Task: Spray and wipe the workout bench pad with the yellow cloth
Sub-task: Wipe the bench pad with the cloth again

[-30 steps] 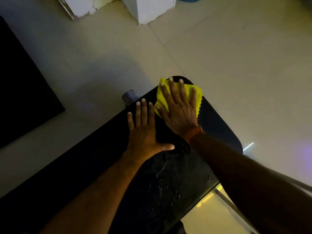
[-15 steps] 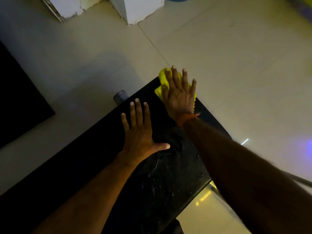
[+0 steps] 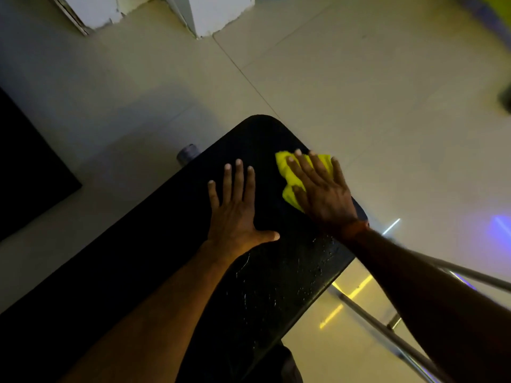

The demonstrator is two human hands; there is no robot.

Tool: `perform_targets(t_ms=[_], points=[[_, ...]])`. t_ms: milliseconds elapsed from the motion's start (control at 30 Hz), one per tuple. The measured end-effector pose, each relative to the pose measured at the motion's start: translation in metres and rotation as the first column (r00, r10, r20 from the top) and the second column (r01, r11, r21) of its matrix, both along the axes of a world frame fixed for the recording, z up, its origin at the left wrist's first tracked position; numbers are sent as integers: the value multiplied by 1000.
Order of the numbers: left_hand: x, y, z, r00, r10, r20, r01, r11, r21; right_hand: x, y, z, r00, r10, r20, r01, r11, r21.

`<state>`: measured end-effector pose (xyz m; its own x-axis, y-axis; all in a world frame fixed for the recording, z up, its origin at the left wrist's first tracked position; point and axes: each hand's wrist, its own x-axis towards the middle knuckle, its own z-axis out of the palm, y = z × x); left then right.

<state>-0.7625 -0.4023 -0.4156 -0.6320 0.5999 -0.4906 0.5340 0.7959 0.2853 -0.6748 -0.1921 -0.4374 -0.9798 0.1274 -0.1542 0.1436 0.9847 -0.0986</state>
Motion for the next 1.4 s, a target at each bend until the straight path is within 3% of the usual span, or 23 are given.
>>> perform_targets(t_ms=[100, 233, 267, 367, 400, 500, 567, 633, 700, 833, 900, 967, 1033, 1100, 1200, 1267, 1300, 1400], points=[[8, 1, -2, 1000, -17, -16, 16, 1000, -6, 0, -33, 1, 962, -273, 12, 273, 961, -54], [26, 1, 0, 998, -60, -12, 60, 998, -2, 53, -23, 6, 998, -57, 2, 57, 998, -11], [30, 2, -1, 998, -69, -14, 69, 998, -2, 55, -13, 8, 996, -91, 3, 91, 996, 25], [46, 5, -2, 995, -94, -18, 94, 996, 0, 36, -26, 5, 887, -460, 34, 461, 887, -32], [52, 5, -2, 994, -107, -17, 107, 994, 2, 39, -40, 5, 871, -491, 32, 492, 869, -52], [65, 2, 0, 987, -161, -15, 161, 987, 16, 97, -56, 8, 960, -278, -8, 278, 960, -43], [71, -3, 0, 981, -194, -20, 194, 981, 14, 118, -34, 11, 957, -291, -5, 291, 957, -2], [75, -6, -1, 978, -209, -26, 210, 978, 20, 106, -23, 12, 854, -521, 8, 521, 853, -35], [78, -7, -1, 977, -213, -19, 213, 977, 25, 94, -35, 10, 769, -639, 40, 639, 762, -106], [86, -13, -1, 973, -231, -24, 232, 972, 29, 156, -80, 16, 920, -392, 31, 392, 910, -133], [92, -16, -1, 972, -233, -27, 234, 972, 34, 171, -70, 16, 946, -319, 59, 323, 940, -106], [97, -18, -2, 972, -234, -36, 235, 971, 37, 150, -58, 12, 880, -473, 32, 474, 874, -109], [97, -22, -4, 970, -238, -42, 240, 969, 54, 128, -66, 6, 743, -669, 19, 662, 731, -164], [95, -29, -6, 967, -251, -46, 254, 964, 77, 128, -90, 1, 740, -673, -10, 664, 732, -149], [92, -47, -6, 962, -269, -53, 273, 959, 81, 159, -109, 2, 952, -306, 4, 305, 948, -87], [92, -61, -5, 969, -239, -62, 243, 968, 64, 158, -89, 4, 996, -85, 7, 85, 996, -36], [92, -67, -5, 973, -220, -67, 223, 973, 56, 147, -81, 4, 995, -95, -8, 95, 995, -26], [88, -82, -5, 986, -149, -71, 153, 987, 50, 100, -100, 3, 873, -486, -35, 482, 872, -82]])
